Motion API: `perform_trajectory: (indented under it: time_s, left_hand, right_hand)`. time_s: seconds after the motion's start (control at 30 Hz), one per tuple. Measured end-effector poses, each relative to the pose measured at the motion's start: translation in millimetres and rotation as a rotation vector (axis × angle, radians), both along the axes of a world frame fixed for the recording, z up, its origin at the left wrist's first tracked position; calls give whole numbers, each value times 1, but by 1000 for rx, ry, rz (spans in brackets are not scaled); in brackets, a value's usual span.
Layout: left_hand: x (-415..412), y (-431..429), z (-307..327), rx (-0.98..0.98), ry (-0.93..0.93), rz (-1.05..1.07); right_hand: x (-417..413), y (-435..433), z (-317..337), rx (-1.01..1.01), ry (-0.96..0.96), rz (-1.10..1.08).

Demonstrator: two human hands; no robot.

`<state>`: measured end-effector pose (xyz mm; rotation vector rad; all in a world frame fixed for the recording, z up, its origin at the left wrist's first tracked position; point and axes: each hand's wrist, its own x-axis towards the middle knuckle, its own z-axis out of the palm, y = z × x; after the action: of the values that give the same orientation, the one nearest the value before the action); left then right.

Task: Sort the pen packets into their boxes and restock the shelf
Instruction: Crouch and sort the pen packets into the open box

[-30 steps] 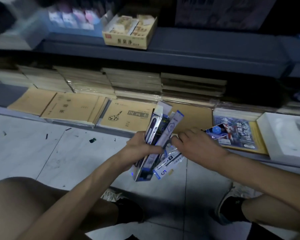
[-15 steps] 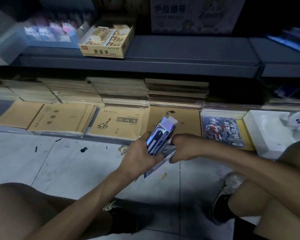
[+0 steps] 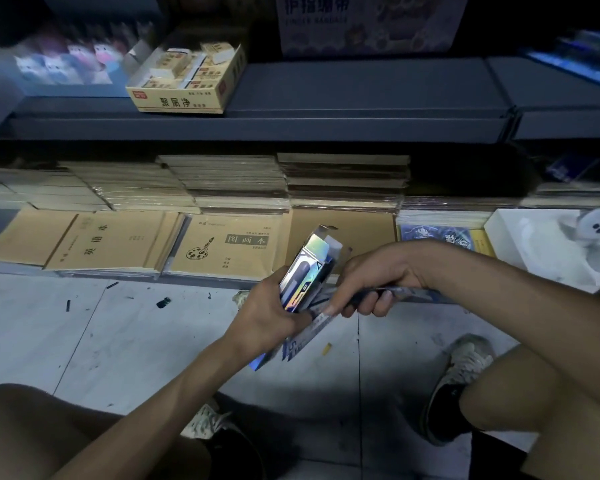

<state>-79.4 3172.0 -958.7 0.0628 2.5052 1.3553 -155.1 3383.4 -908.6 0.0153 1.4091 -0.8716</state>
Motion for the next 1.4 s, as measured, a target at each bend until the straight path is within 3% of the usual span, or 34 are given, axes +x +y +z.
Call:
perform_trajectory:
  time_s: [0.2,0.43,0.53,0.63,0.83,0.97,1.13,1.23,1.4]
  left_hand:
    - [-13,-12,5,-40,26,117]
    - [-20,-23,8,-130,108,179]
    - [-22,-28,5,-125,121,211]
    - [-26,-31,3,-29,73,291]
    - [-26,-15,12,193,-96,331]
    - [-24,-2,16,208,-130,236]
    - [-25,0,21,195,-115,178]
    - [-26,-1,26,269,-199,183]
    - [-27,0,26,361,-343,214]
  right_hand:
    - [4,24,11,90,244,-174]
    - [12,53,25,135,420,-212]
    - [16,67,36,180,507,-123]
    - [21,87,50,157,601,-90]
    - [28,90,59,-81,685,-423]
    - [23,75,40,35,769,-463]
    - [19,76,30,257,1046,-287]
    - [20,75,27,353,1318,-65]
    - [22,76,36,225,1452,189]
